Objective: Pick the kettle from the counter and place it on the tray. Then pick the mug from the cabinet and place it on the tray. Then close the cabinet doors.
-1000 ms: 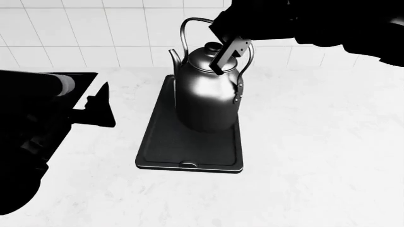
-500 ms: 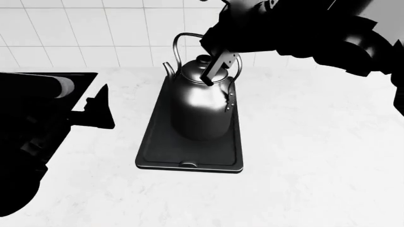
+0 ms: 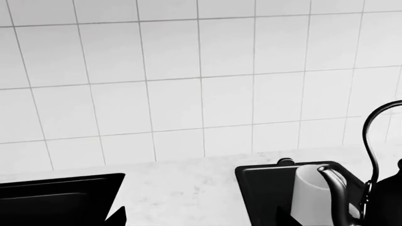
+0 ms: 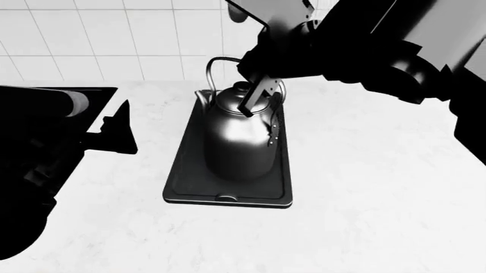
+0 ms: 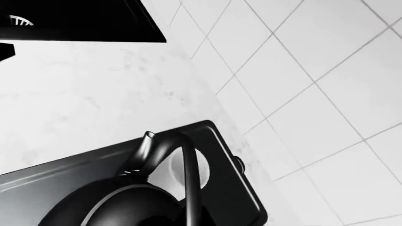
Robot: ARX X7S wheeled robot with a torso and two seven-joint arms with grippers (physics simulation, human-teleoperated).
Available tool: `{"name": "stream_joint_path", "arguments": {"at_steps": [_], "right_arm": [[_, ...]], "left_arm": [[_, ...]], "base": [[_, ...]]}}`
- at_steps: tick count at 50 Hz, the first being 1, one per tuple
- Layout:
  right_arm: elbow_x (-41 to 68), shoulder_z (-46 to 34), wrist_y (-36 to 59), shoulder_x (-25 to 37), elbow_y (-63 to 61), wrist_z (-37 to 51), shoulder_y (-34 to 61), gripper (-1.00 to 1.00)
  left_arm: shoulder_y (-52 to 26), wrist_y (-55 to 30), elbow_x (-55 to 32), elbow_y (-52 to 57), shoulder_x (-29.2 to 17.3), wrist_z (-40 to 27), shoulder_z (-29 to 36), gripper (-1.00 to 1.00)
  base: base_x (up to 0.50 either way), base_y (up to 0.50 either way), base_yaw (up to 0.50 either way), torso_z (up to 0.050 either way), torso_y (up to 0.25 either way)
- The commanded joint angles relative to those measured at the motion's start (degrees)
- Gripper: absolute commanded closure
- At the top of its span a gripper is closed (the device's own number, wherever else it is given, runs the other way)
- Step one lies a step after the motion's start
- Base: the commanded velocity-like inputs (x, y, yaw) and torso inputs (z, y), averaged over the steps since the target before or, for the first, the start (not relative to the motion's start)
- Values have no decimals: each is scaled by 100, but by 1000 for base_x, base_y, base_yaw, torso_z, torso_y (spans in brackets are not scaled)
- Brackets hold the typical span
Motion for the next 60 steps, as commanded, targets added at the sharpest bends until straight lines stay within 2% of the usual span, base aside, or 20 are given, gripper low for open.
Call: {"name": "stream_joint_path", "arguments": {"at_steps": [1,60], "right_arm": [[-179,-1,-70,-56,81,-23,-44,100],[-348,-130,-299,-94,324,-151,-419,100]], "left_arm": [[35,18,7,-13,-1,5,-10,-100],[123,-34,46,-103,88,-3,-70,-100]], "base": [[0,0,0,0,0],[0,0,0,0,1]]}}
